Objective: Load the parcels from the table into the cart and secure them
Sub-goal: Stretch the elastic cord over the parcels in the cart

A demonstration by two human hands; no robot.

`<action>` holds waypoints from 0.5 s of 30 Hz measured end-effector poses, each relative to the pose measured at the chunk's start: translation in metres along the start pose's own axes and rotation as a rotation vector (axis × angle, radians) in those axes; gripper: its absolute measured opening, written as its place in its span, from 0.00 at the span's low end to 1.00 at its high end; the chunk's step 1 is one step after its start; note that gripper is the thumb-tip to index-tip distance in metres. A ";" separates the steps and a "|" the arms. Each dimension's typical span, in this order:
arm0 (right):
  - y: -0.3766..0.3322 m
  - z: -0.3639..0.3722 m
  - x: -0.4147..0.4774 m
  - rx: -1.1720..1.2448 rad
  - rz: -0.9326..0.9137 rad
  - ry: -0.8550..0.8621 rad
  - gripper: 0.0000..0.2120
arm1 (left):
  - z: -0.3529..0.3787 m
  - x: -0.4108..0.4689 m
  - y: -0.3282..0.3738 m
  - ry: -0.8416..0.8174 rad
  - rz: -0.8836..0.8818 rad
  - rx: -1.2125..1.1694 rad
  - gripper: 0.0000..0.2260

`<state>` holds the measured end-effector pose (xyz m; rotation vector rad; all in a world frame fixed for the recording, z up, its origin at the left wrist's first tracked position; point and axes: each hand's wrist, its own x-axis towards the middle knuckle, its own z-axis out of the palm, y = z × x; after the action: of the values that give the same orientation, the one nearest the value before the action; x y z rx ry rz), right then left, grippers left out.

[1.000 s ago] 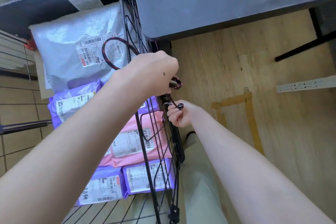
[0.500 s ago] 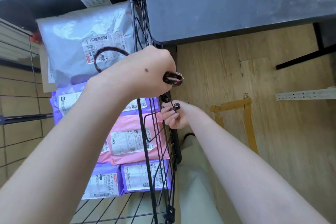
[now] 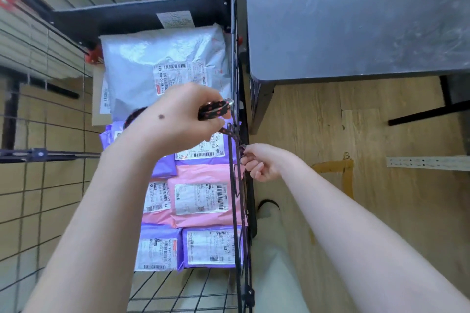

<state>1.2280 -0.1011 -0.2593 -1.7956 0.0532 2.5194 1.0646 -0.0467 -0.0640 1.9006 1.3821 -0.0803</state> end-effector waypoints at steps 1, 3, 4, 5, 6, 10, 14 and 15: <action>-0.001 0.000 -0.005 -0.028 -0.031 0.053 0.18 | -0.001 -0.002 -0.002 0.000 -0.003 -0.017 0.03; 0.001 -0.001 -0.011 -0.147 -0.152 0.211 0.12 | -0.001 -0.005 -0.006 0.010 0.004 -0.039 0.02; 0.003 0.000 -0.013 -0.217 -0.240 0.295 0.08 | 0.000 -0.006 -0.008 0.018 0.011 -0.055 0.02; 0.005 0.000 -0.016 -0.269 -0.342 0.357 0.06 | 0.001 -0.007 -0.009 0.025 0.015 -0.078 0.02; 0.007 0.001 -0.019 -0.294 -0.451 0.389 0.07 | 0.001 -0.008 -0.010 0.029 0.014 -0.107 0.03; 0.017 0.019 -0.046 -0.186 -0.966 0.446 0.11 | 0.004 -0.013 -0.013 0.051 -0.008 -0.207 0.04; 0.031 0.045 -0.083 -0.186 -1.405 0.498 0.08 | 0.006 -0.018 -0.015 0.091 -0.018 -0.281 0.03; 0.035 0.051 -0.091 -0.270 -1.469 0.510 0.09 | 0.006 -0.020 -0.015 0.103 -0.022 -0.298 0.03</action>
<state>1.2074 -0.1348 -0.1571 -1.4868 -1.1332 1.0412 1.0463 -0.0648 -0.0668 1.6602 1.3965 0.2052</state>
